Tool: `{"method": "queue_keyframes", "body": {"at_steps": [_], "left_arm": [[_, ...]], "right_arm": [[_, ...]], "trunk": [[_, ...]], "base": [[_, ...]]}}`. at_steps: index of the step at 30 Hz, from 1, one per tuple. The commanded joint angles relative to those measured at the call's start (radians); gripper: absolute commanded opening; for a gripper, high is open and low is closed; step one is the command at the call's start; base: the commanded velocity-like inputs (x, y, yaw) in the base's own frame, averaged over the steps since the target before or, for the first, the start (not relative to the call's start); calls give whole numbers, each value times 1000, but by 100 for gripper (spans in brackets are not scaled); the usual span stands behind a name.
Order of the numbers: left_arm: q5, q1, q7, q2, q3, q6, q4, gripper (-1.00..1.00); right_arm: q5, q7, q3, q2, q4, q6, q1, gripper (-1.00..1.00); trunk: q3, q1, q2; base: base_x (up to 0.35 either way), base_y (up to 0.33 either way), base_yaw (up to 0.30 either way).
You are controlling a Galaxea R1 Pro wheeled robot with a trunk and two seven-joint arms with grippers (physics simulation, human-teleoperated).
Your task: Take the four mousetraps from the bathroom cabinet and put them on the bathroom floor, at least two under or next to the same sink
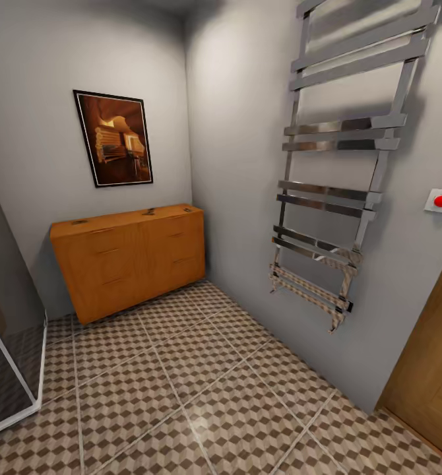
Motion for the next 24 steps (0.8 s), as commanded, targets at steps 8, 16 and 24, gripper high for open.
{"method": "queue_keyframes", "body": {"at_steps": [8,16,24], "left_arm": [[-1,11,-3,10,2,-2,2,100],[-2,12,-3,12,2,-2,2,100],[-2,12,-3,12,2,-3,2,100]], "right_arm": [[1,-1,2,0,-16,5,-35,100],[0,-1,3,0,-26,-4,-42,100],[0,-2,2,0,-28,-49,-43,100]], "trunk": [[-1,0,-1],[-1,0,-1],[-1,0,-1]], "base": [[0,0,0],[0,0,0],[0,0,0]]}}
